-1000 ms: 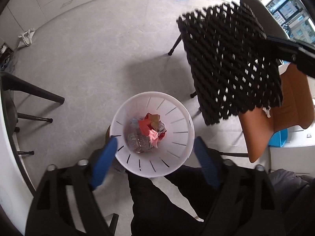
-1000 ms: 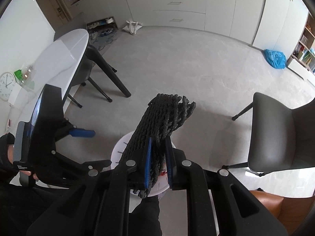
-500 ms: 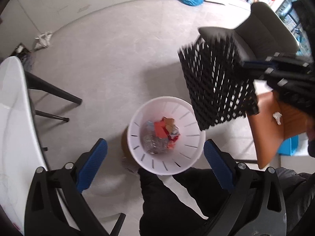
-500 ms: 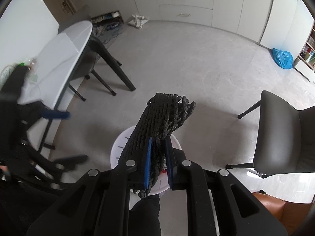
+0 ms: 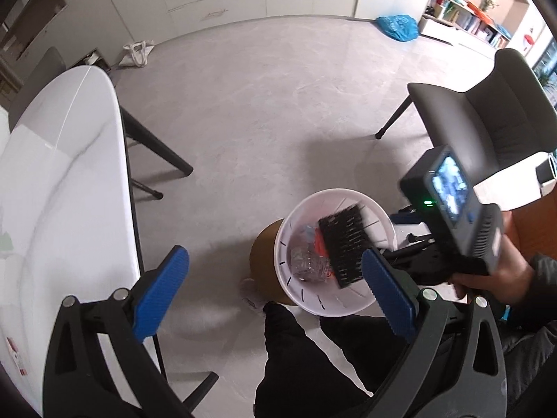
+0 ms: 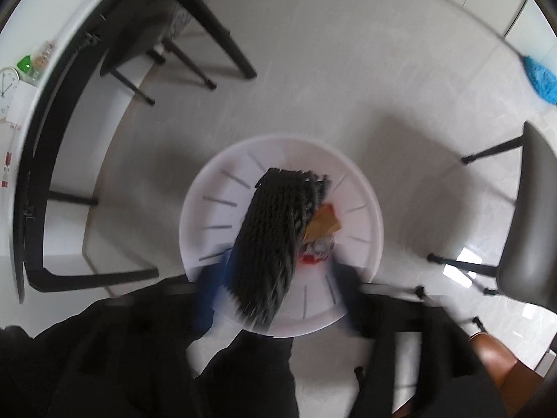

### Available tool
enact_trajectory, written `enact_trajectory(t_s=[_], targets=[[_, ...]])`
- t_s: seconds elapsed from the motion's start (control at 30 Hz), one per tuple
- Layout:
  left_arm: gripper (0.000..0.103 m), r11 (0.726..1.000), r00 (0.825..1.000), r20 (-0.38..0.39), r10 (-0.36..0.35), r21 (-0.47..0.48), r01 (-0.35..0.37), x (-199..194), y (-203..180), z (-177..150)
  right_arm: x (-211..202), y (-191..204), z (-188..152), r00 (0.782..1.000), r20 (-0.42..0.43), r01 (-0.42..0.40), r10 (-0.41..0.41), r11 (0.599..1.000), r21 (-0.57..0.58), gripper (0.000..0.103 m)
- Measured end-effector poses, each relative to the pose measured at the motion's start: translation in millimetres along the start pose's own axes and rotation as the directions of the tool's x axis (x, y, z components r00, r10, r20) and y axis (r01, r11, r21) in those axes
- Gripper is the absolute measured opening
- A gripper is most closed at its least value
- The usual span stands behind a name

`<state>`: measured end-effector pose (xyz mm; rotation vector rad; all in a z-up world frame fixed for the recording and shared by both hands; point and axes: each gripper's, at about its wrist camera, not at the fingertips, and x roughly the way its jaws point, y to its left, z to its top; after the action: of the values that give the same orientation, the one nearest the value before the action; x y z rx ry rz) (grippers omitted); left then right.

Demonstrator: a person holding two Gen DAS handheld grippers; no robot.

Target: Collect trash

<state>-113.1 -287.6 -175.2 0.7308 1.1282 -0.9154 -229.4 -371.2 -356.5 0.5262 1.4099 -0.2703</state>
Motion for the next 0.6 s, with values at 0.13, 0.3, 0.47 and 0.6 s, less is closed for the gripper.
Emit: enact_trajectory(t_s=[0.13,0.3,0.47,0.6], targets=[[0.095,1.000,1.000,-0.011,0.006,-0.010,-0.006,2,-1,-1,-10,3,3,1.000,0.012,0.004,-0.004,1.000,0.004,0.096],[0.095,1.000,1.000,-0.006,0.004,-0.017,-0.004,3,-2,-1,-43,3,8,0.997,0.080,0.013,-0.013,1.000,-0.005,0.100],[0.095,1.000,1.000,-0.004,-0.002,-0.014,0.002,4,-2,-1,-67,0,12,0.991,0.117,0.060,-0.060,0.998,-0.001,0.100],[0.095,1.000,1.000,-0.005,-0.001,-0.008,0.001,3,-5,0,-75,-6,10,0.990,0.125,0.055,-0.058,0.998,0.026,0.100]])
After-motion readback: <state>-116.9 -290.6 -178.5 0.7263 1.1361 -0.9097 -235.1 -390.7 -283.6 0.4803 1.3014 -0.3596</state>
